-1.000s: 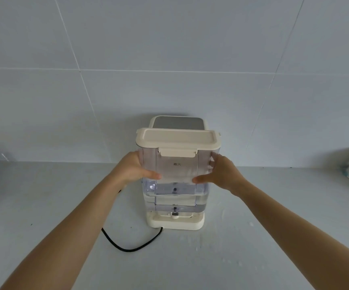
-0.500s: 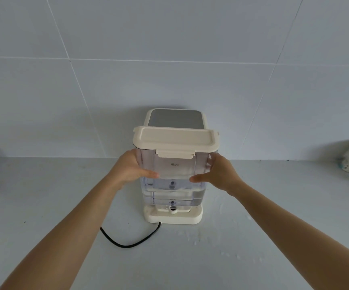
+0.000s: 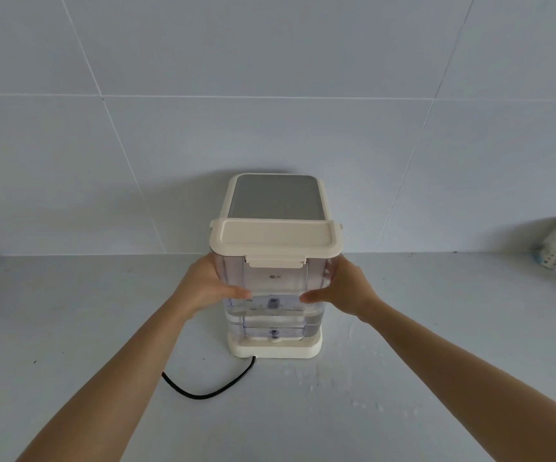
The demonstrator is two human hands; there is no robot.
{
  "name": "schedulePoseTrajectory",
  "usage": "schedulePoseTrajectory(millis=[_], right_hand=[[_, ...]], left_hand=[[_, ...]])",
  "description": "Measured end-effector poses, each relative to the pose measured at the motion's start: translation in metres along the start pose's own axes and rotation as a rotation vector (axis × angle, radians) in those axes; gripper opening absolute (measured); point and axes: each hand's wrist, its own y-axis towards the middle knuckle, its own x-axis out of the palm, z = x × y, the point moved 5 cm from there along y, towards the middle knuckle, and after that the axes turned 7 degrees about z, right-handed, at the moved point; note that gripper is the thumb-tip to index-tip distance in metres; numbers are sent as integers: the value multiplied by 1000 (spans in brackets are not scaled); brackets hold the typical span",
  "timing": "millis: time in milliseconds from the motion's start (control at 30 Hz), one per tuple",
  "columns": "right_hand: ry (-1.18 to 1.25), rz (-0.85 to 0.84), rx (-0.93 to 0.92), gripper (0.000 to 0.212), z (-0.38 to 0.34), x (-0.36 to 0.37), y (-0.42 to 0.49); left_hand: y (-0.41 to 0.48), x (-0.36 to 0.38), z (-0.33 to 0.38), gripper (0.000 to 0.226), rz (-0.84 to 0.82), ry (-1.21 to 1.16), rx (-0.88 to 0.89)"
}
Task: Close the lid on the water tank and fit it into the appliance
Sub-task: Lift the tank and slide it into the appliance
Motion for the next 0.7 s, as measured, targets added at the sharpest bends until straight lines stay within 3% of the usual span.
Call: schedulePoseTrajectory(millis=[133, 300, 567, 700], right_hand=[[-15, -1, 3, 92, 5, 4, 1], [-13, 8, -3, 92, 8, 6, 2], [5, -6, 11, 91, 15, 11, 3], [16, -10, 40, 87, 19, 14, 4]], left_hand=[[0, 4, -7, 67, -14, 14, -1], [0, 5, -11, 47, 11, 30, -3], [2, 7, -18, 70, 13, 43, 20], [1, 8, -19, 69, -1, 58, 19]])
